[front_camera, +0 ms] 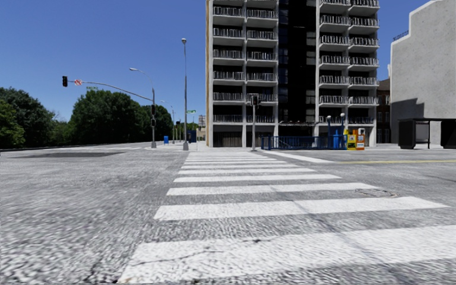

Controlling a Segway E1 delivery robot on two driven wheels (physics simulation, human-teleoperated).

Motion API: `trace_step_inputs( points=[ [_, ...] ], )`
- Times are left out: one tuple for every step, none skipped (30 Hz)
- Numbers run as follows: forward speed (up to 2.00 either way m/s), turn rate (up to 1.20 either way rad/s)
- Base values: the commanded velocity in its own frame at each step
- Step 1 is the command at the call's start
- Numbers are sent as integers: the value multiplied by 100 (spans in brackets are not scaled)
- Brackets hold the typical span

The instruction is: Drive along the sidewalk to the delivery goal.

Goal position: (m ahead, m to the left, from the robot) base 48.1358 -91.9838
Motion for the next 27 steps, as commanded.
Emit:
trace_step_inputs(
  points=[
    [143,0],
    [143,0],
    [143,0],
    [143,0],
    [143,0],
    [143,0],
    [143,0],
    [143,0],
    [143,0],
    [143,0],
    [143,0],
    [143,0],
    [143,0],
    [143,0],
    [143,0],
    [143,0],
    [143,0],
    [143,0],
    [143,0],
    [143,0],
    [143,0],
    [146,0],
    [200,0],
    [200,0],
    [200,0],
    [200,0],
    [200,0]
  ],
)
